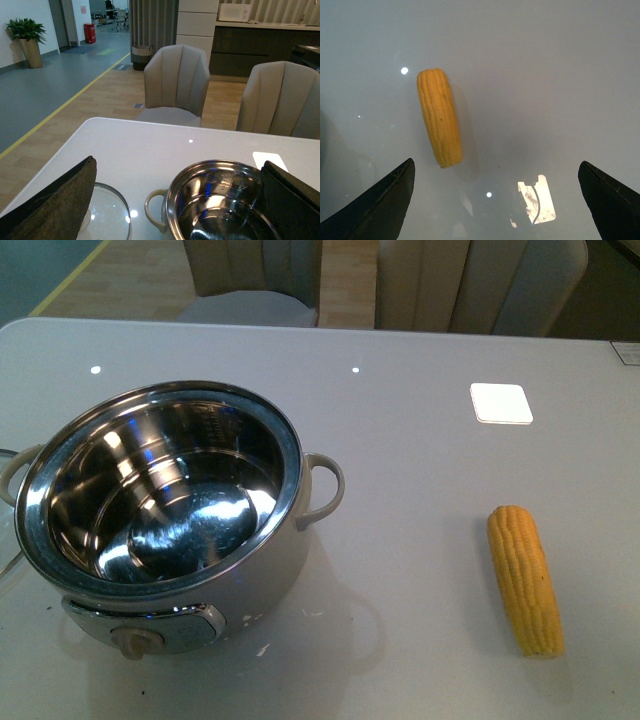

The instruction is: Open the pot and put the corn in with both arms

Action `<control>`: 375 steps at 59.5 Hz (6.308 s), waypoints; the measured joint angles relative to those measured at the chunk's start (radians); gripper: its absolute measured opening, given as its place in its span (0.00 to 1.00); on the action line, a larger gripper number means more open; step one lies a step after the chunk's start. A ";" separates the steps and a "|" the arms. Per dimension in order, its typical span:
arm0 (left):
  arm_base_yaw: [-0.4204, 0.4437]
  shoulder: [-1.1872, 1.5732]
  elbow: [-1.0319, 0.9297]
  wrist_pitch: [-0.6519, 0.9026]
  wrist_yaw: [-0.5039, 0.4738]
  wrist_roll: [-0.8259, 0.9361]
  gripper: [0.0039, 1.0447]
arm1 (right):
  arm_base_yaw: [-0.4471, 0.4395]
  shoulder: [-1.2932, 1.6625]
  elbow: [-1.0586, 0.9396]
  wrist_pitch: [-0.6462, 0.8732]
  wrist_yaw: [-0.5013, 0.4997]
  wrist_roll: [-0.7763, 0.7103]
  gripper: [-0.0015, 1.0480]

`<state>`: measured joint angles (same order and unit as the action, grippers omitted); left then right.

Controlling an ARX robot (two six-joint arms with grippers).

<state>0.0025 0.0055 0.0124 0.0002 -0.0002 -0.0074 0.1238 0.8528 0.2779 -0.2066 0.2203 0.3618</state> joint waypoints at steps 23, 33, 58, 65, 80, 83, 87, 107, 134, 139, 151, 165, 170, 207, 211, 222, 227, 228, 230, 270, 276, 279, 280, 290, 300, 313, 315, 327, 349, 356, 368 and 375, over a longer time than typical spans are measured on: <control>0.000 0.000 0.000 0.000 0.000 0.000 0.94 | 0.009 0.674 0.144 0.440 -0.061 -0.099 0.92; 0.000 0.000 0.000 0.000 0.000 0.000 0.94 | 0.015 0.898 0.242 0.509 -0.090 -0.184 0.92; 0.000 0.000 0.000 0.000 0.000 0.000 0.94 | 0.032 1.251 0.383 0.591 -0.154 -0.258 0.92; 0.000 0.000 0.000 0.000 0.000 0.000 0.94 | 0.034 1.290 0.431 0.574 -0.162 -0.262 0.92; 0.000 0.000 0.000 0.000 0.000 0.000 0.94 | 0.055 1.378 0.481 0.534 -0.163 -0.269 0.92; 0.000 0.000 0.000 0.000 0.000 0.000 0.94 | 0.061 1.387 0.483 0.526 -0.150 -0.274 0.90; 0.000 0.000 0.000 0.000 0.000 0.000 0.94 | 0.067 1.387 0.484 0.521 -0.147 -0.277 0.81; 0.000 0.000 0.000 0.000 0.000 0.000 0.94 | 0.074 1.371 0.460 0.512 -0.155 -0.280 0.33; 0.000 0.000 0.000 0.000 0.000 0.000 0.94 | 0.122 0.976 0.342 0.464 -0.296 -0.215 0.28; 0.000 0.000 0.000 0.000 0.000 0.000 0.94 | 0.144 0.900 0.361 0.428 -0.325 -0.185 0.29; 0.000 0.000 0.000 0.000 0.000 0.000 0.94 | 0.197 0.829 0.492 0.357 -0.351 -0.090 0.29; 0.000 0.000 0.000 0.000 0.000 0.000 0.94 | 0.280 0.872 0.644 0.342 -0.375 0.033 0.30; 0.000 0.000 0.000 0.000 0.000 0.000 0.94 | 0.327 0.918 0.712 0.343 -0.385 0.103 0.30; 0.000 0.000 0.000 0.000 0.000 0.000 0.94 | 0.463 1.124 0.961 0.333 -0.389 0.311 0.37; 0.000 0.000 0.000 0.000 0.000 0.000 0.94 | 0.473 1.149 0.977 0.333 -0.389 0.330 0.37; 0.000 0.000 0.000 0.000 0.000 0.000 0.94 | 0.507 1.234 1.049 0.328 -0.389 0.388 0.37; 0.000 0.000 0.000 0.000 0.000 0.000 0.94 | 0.522 1.264 1.087 0.319 -0.390 0.409 0.37; 0.000 0.000 0.000 0.000 0.000 0.000 0.94 | 0.524 1.266 1.091 0.319 -0.390 0.414 0.37; 0.000 0.000 0.000 0.000 0.000 0.000 0.94 | 0.529 1.277 1.102 0.319 -0.391 0.422 0.37; 0.000 0.000 0.000 0.000 0.000 0.000 0.94 | 0.616 1.356 1.052 0.261 -0.385 0.433 0.52; 0.000 0.000 0.000 0.000 0.000 0.000 0.94 | 0.616 1.356 1.046 0.259 -0.380 0.431 0.72; 0.000 0.000 0.000 0.000 0.000 0.000 0.94 | 0.616 1.353 1.035 0.265 -0.378 0.431 0.80; 0.000 0.000 0.000 0.000 0.000 0.000 0.94 | 0.616 1.352 1.033 0.267 -0.379 0.431 0.81; 0.000 0.000 0.000 0.000 0.000 0.000 0.94 | 0.607 1.290 0.974 0.303 -0.370 0.433 0.91; 0.000 0.000 0.000 0.000 0.000 0.000 0.94 | 0.557 1.167 0.883 0.367 -0.348 0.439 0.92; 0.000 0.000 0.000 0.000 0.000 0.000 0.94 | 0.433 0.896 0.702 0.434 -0.308 0.430 0.92; 0.000 0.000 0.000 0.000 0.000 0.000 0.94 | 0.405 0.826 0.654 0.421 -0.279 0.411 0.92; 0.000 0.000 0.000 0.000 0.000 0.000 0.94 | 0.287 0.510 0.455 0.328 -0.163 0.260 0.92; 0.000 0.000 0.000 0.000 0.000 0.000 0.94 | 0.228 0.013 0.225 0.119 -0.003 0.077 0.92; 0.000 0.000 0.000 0.000 0.000 0.000 0.94 | 0.232 -0.041 0.207 0.099 0.006 0.063 0.92; 0.000 0.000 0.000 0.000 0.000 0.000 0.94 | 0.177 -0.139 -0.039 0.654 0.066 -0.261 0.61; 0.000 0.000 0.000 0.000 0.000 0.000 0.94 | 0.122 -0.208 -0.092 0.665 0.016 -0.321 0.41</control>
<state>0.0025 0.0055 0.0124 0.0002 -0.0002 -0.0074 0.2459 0.6449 0.1864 0.4587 0.2359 0.0410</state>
